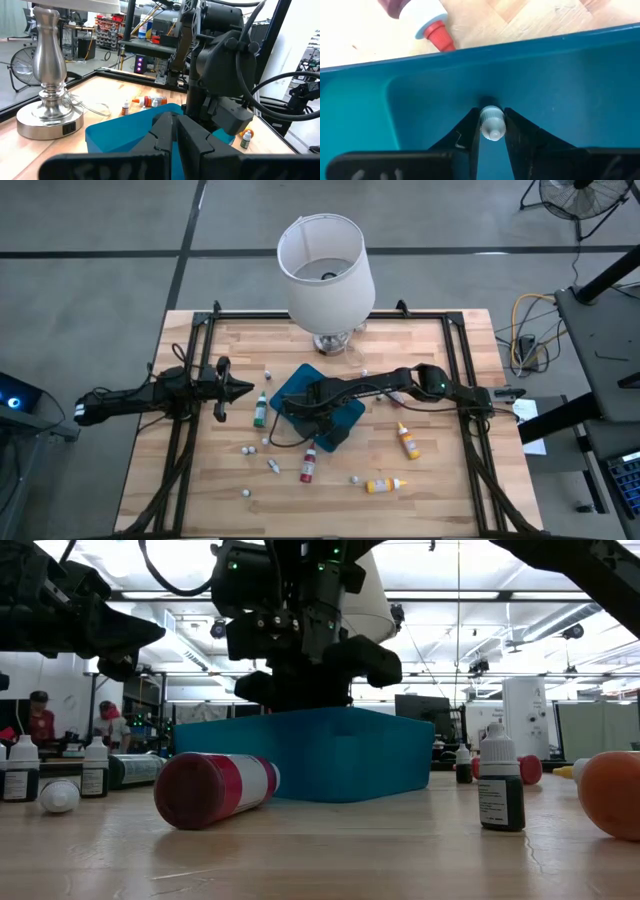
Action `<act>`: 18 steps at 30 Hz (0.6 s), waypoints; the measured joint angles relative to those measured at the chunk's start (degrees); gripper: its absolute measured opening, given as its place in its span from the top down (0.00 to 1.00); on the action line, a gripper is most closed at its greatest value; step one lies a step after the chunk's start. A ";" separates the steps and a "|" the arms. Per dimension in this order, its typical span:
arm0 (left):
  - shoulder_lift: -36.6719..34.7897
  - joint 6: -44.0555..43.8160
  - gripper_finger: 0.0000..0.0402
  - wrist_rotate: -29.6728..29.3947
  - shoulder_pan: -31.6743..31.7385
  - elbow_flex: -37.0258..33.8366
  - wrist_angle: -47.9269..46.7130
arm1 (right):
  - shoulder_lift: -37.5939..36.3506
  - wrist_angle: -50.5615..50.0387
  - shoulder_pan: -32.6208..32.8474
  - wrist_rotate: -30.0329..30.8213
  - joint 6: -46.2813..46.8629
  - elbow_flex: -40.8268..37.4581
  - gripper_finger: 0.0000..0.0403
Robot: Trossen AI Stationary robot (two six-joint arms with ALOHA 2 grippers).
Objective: Pick & Place food coloring
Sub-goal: Put the small red food coloring bottle into the blue container
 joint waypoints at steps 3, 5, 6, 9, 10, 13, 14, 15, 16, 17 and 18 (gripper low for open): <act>-0.01 0.01 1.00 0.02 0.00 0.00 0.00 | 0.00 0.03 0.00 0.00 0.00 0.00 0.84; -0.01 0.01 1.00 -0.01 0.01 0.00 0.00 | 0.00 0.11 0.00 0.00 0.00 0.00 0.84; -0.01 0.01 1.00 -0.01 0.00 0.00 0.00 | 0.00 0.18 0.00 0.00 -0.02 0.00 0.84; 0.00 0.00 1.00 0.02 0.00 0.00 0.00 | 0.00 0.24 0.00 0.00 0.00 0.00 0.83; -0.01 0.01 1.00 0.02 0.00 0.00 0.00 | 0.00 0.25 0.00 0.00 0.00 0.00 0.82; -0.02 0.01 1.00 -0.01 0.02 0.00 0.00 | 0.00 0.31 0.00 0.00 0.91 -0.02 0.79; 0.00 0.01 1.00 0.00 0.00 0.00 0.00 | 0.00 0.33 0.00 -0.01 1.25 -0.02 0.78; -0.01 0.00 1.00 0.01 0.00 0.00 0.00 | 0.00 0.33 0.00 0.00 1.31 -0.03 0.77; 0.01 -0.01 1.00 -0.01 0.00 0.00 0.00 | 0.00 0.31 0.00 0.00 1.31 -0.07 0.76; -0.01 0.01 1.00 0.00 0.00 0.00 0.00 | 0.00 0.31 0.00 0.00 1.29 -0.07 0.75; 0.00 0.01 1.00 -0.01 0.02 0.00 0.00 | 0.00 0.31 0.00 0.00 1.27 -0.08 0.74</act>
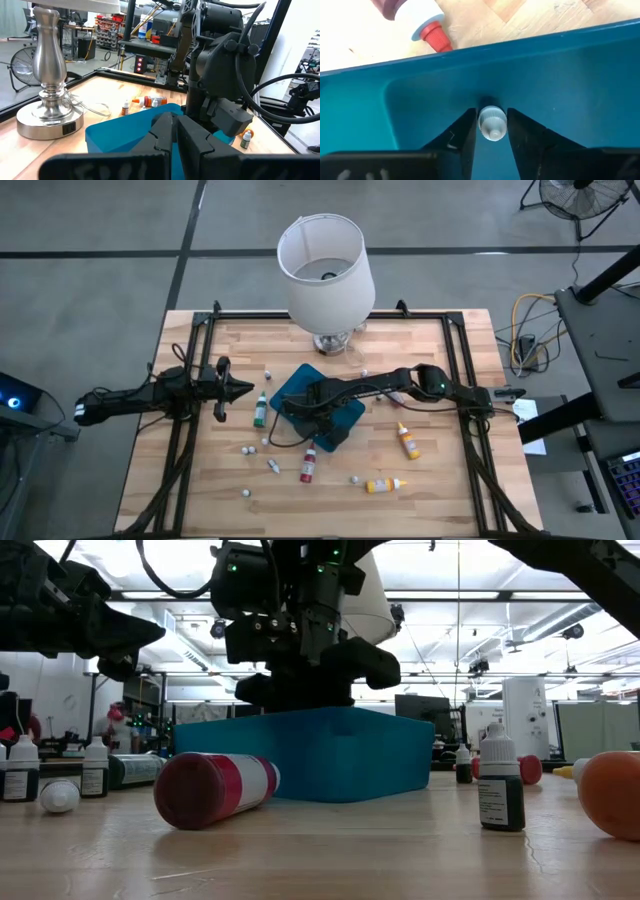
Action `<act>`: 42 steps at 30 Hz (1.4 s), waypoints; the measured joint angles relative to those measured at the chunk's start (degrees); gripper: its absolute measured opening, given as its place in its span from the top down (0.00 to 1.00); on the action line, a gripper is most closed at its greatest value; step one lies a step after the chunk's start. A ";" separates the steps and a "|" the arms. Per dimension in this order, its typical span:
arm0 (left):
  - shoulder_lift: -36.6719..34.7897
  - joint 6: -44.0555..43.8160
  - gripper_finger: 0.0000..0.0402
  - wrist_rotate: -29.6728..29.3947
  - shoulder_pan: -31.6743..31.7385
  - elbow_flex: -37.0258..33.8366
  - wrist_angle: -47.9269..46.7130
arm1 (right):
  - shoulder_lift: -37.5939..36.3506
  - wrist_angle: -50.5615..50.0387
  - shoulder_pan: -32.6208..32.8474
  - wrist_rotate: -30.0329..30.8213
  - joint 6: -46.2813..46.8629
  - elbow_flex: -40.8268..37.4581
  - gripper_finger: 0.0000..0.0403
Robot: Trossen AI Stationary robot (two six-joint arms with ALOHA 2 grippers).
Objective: Pick & Place food coloring
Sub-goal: Put the small red food coloring bottle into the blue container, then put the small black food coloring bottle into the blue container
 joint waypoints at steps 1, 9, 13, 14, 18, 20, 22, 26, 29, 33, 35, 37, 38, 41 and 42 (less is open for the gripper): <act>-0.01 0.00 1.00 0.02 0.00 0.00 0.00 | 0.00 0.02 0.00 0.02 0.03 0.00 0.73; -0.01 -0.01 1.00 0.01 -0.01 0.00 0.00 | -0.04 -0.22 0.00 0.02 1.74 1.15 0.68; -0.02 0.00 1.00 0.00 -0.02 0.00 0.00 | -0.12 -1.73 -0.02 0.02 2.64 3.39 0.67; 0.00 -0.01 1.00 0.02 -0.02 0.00 0.00 | -0.16 -2.24 -0.02 0.02 2.64 3.95 0.67; -0.01 0.00 1.00 0.00 -0.01 0.00 0.00 | -0.22 -5.53 -0.22 0.02 3.09 6.50 0.67; -0.02 0.00 1.00 0.01 -0.02 0.00 0.00 | -0.58 -6.49 -0.28 0.02 4.21 7.38 0.68; 0.01 0.00 1.00 0.00 -0.02 0.00 0.00 | -1.60 -6.63 -0.42 0.03 5.33 7.58 0.69; 0.01 0.00 1.00 0.01 -0.01 0.00 0.00 | -4.20 -7.82 -0.66 0.00 6.35 7.06 0.70; 0.01 0.00 1.00 0.01 0.00 0.00 0.00 | -5.45 -8.56 -1.15 0.00 9.52 6.41 0.69; 0.00 0.00 1.00 0.02 0.00 0.00 0.01 | -7.97 -8.93 -1.79 0.00 12.43 4.33 0.69; -0.01 0.00 1.00 0.01 -0.01 0.00 0.00 | -9.43 -8.97 -2.10 -0.02 12.97 2.83 0.69; 0.01 0.00 1.00 0.02 0.00 0.00 0.00 | -10.95 -8.64 -2.38 0.00 13.09 0.90 0.70; -0.02 0.00 1.00 0.02 -0.02 0.00 0.00 | -11.58 -8.58 -2.46 0.02 13.09 -0.13 0.70; 0.01 -0.01 1.00 0.00 -0.01 0.00 0.00 | -14.11 -8.04 -2.73 0.01 13.63 -3.20 0.71; 0.00 -0.01 1.00 0.02 -0.01 0.00 0.00 | -15.18 -7.51 -2.81 0.04 14.06 -4.55 0.71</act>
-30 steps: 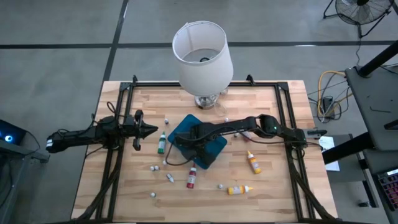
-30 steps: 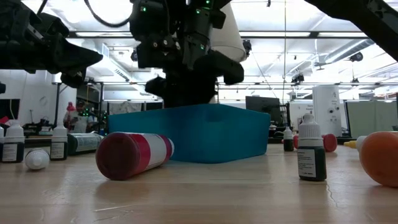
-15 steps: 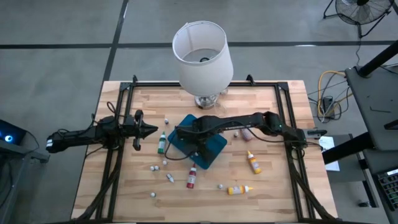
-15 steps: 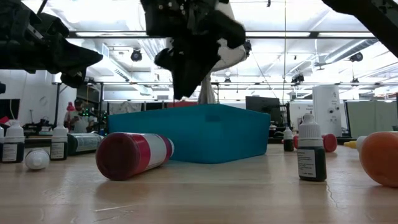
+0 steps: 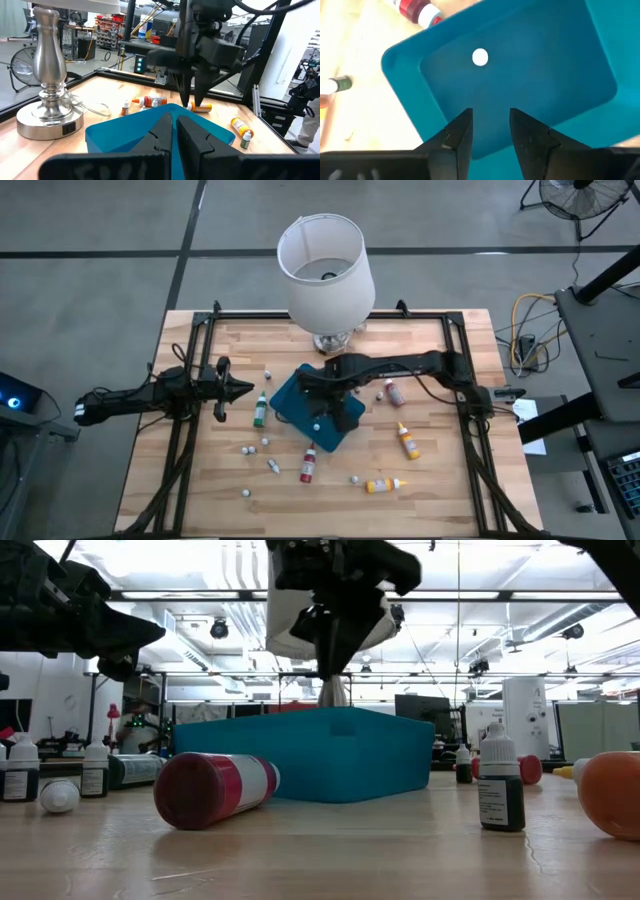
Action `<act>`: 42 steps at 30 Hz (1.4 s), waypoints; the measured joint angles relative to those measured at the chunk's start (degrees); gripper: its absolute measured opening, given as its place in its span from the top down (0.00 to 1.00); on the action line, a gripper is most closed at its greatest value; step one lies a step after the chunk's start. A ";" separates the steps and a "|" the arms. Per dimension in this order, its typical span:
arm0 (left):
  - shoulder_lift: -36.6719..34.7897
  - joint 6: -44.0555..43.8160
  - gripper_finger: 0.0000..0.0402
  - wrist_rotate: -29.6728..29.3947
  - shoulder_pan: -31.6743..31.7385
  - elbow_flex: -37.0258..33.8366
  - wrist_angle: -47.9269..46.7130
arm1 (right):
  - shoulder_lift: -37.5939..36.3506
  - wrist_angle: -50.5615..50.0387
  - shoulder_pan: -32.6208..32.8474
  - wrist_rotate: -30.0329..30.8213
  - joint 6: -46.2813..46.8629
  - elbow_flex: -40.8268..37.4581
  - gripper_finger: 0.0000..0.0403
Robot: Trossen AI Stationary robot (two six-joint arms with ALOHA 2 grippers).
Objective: Pick & Place food coloring
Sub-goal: Put the small black food coloring bottle into the blue container
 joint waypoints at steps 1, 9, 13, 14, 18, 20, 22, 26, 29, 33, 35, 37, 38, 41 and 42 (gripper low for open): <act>0.01 0.00 1.00 0.00 0.00 0.00 0.00 | -0.98 0.82 -0.03 -0.03 0.57 -1.44 0.71; 0.01 0.00 1.00 0.00 0.00 0.00 -0.02 | -11.18 11.66 -0.49 0.12 6.20 -18.11 0.70; 0.01 0.01 1.00 -0.01 0.01 0.00 -0.02 | -15.53 13.80 -0.78 0.15 10.40 -25.43 0.71; 0.01 -0.01 1.00 -0.02 -0.01 0.00 -0.02 | -16.55 13.99 -0.85 0.17 11.52 -27.03 0.71; 0.01 0.01 1.00 -0.02 -0.01 0.00 -0.02 | -20.49 14.06 -1.69 0.24 15.29 -32.36 0.70; 0.01 0.00 1.00 0.00 0.01 0.00 -0.02 | -22.22 14.02 -2.25 0.52 16.24 -34.45 0.70; 0.01 -0.01 1.00 -0.02 0.01 0.00 -0.02 | -24.12 14.08 -2.79 1.70 17.07 -36.03 0.69; 0.01 0.01 1.00 -0.02 -0.01 0.00 -0.02 | -27.49 13.80 -4.30 2.00 17.26 -39.13 0.68; 0.01 -0.01 1.00 -0.01 0.00 0.00 -0.02 | -29.16 13.67 -5.09 2.21 16.28 -41.38 0.67; 0.01 0.01 1.00 -0.02 0.00 0.00 -0.02 | -31.33 13.58 -5.70 2.17 11.12 -44.34 0.66; 0.01 0.01 1.00 -0.01 -0.01 0.00 -0.02 | -31.95 13.44 -6.35 2.12 9.49 -45.77 0.64; 0.01 0.01 1.00 -0.02 -0.01 0.00 -0.02 | -32.31 13.51 -7.15 2.15 9.24 -46.81 0.63; 0.01 0.01 1.00 -0.01 0.01 0.00 0.00 | -32.34 13.48 -7.53 2.18 9.28 -47.16 0.62; 0.01 0.01 1.00 -0.01 0.00 0.00 -0.01 | -32.26 13.54 -8.67 2.29 8.97 -48.00 0.58; 0.01 0.01 1.00 0.00 -0.01 0.00 0.00 | -32.20 13.77 -8.97 2.47 8.80 -48.13 0.57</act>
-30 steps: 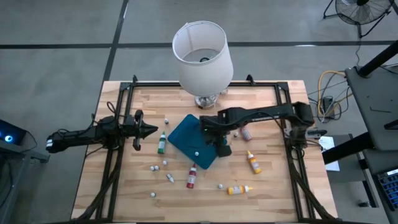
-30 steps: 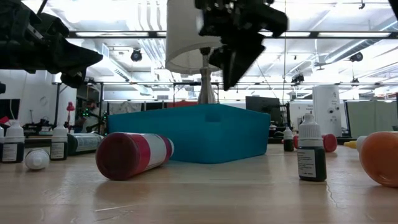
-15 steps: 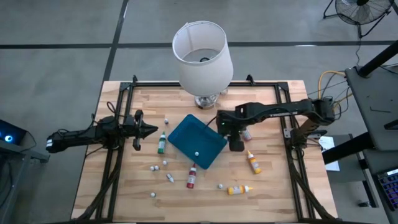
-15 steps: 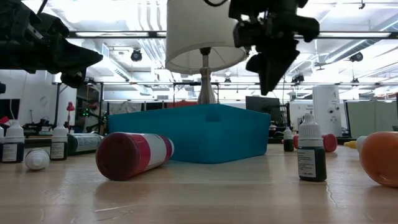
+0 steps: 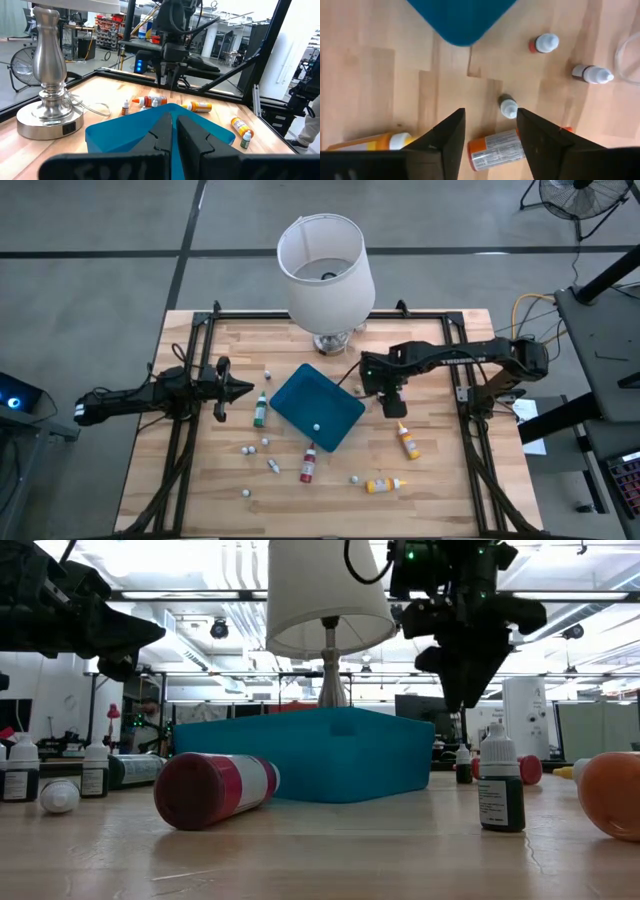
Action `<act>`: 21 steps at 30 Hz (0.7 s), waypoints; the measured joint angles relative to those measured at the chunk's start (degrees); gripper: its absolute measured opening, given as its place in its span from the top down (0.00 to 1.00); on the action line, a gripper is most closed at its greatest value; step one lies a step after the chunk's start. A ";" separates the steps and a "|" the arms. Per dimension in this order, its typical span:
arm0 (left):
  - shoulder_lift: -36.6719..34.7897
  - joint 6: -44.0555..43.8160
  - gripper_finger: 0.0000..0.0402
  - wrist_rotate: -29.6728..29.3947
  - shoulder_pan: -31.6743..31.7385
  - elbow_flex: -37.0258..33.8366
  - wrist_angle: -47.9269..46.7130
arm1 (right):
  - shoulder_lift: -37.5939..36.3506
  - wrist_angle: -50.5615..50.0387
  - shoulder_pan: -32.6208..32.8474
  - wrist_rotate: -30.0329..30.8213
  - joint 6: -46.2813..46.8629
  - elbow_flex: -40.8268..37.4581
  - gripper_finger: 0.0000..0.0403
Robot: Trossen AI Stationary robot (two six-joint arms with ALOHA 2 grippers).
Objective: Pick & Place food coloring
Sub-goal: Put the small black food coloring bottle into the blue container
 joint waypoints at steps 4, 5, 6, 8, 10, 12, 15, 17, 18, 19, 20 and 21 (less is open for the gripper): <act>0.00 0.00 1.00 -0.02 0.00 0.00 0.00 | 0.05 0.39 -1.42 0.77 -1.15 -0.48 0.51; 0.00 0.00 1.00 -0.02 0.01 0.00 0.00 | 0.05 0.51 -1.73 0.79 -1.29 -0.48 0.50; 0.00 -0.01 1.00 -0.01 0.01 0.00 0.00 | 0.05 0.52 -2.05 0.77 -1.54 -0.48 0.49; 0.00 -0.01 1.00 -0.02 0.00 0.00 0.00 | 0.05 0.57 -2.52 0.74 -2.57 -0.54 0.47; 0.00 -0.01 1.00 -0.02 0.00 0.00 0.00 | 0.05 0.98 -2.99 0.73 -3.95 -1.21 0.46; 0.00 0.00 1.00 -0.02 0.00 0.00 0.00 | 0.06 2.02 -3.34 0.73 -5.35 -2.31 0.45; 0.00 0.00 1.00 0.00 0.00 0.00 0.00 | 0.07 3.72 -3.72 0.73 -7.53 -3.98 0.45; 0.00 0.00 1.00 0.00 0.01 0.00 0.00 | 0.07 5.19 -4.11 0.69 -8.65 -5.13 0.45; 0.00 0.00 1.00 -0.02 0.00 0.00 0.00 | 0.09 5.99 -4.32 0.68 -9.04 -5.69 0.45; 0.00 0.00 1.00 -0.02 0.02 0.00 0.00 | 0.10 6.78 -4.57 0.69 -9.33 -6.26 0.45; 0.00 0.00 1.00 -0.02 0.00 0.00 0.00 | 0.10 7.42 -4.82 0.69 -9.57 -6.78 0.45; 0.00 -0.01 1.00 -0.01 0.00 0.00 0.00 | 0.10 7.92 -4.99 0.69 -9.82 -7.22 0.45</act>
